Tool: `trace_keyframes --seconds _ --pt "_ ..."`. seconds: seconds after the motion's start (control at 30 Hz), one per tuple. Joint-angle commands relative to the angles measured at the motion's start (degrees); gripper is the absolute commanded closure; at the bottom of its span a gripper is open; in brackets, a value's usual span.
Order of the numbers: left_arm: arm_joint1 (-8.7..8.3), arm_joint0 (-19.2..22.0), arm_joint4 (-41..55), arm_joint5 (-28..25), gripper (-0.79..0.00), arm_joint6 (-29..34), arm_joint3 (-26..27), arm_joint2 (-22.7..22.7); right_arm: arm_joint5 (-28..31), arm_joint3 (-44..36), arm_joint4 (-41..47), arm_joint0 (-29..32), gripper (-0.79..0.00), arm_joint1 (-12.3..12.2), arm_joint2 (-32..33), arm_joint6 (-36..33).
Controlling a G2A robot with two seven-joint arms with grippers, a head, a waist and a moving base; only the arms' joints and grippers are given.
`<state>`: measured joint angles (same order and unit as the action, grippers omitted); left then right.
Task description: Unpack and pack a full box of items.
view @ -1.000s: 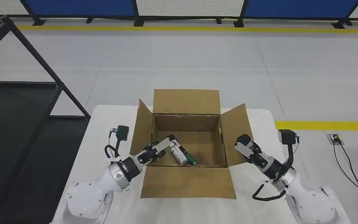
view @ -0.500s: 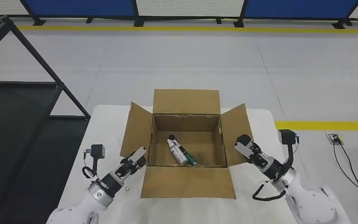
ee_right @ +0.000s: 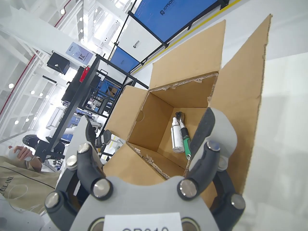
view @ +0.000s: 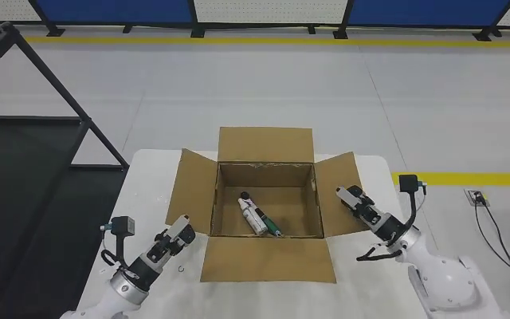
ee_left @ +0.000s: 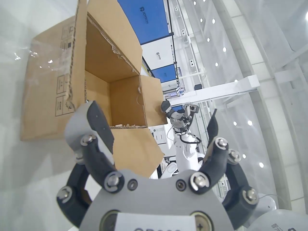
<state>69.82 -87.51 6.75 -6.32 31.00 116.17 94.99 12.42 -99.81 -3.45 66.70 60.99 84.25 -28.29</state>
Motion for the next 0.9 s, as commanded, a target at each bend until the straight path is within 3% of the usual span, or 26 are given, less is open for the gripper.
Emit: trace_keyframes --seconds 0.0,0.37,0.87 --pt "-0.07 0.0 -0.1 0.0 -0.785 0.2 0.1 0.0 -1.0 1.6 0.5 -0.9 -0.785 0.0 -0.3 -0.6" --pt "-0.35 0.2 -0.1 -0.2 -0.785 0.2 0.0 -0.6 -8.4 7.3 -1.1 -5.3 -0.785 0.3 -3.8 -6.5" --pt "-0.71 -1.3 0.3 -0.8 -0.785 -1.0 0.9 0.4 -7.5 10.1 -0.8 -8.6 -0.785 0.7 -8.3 -11.9"
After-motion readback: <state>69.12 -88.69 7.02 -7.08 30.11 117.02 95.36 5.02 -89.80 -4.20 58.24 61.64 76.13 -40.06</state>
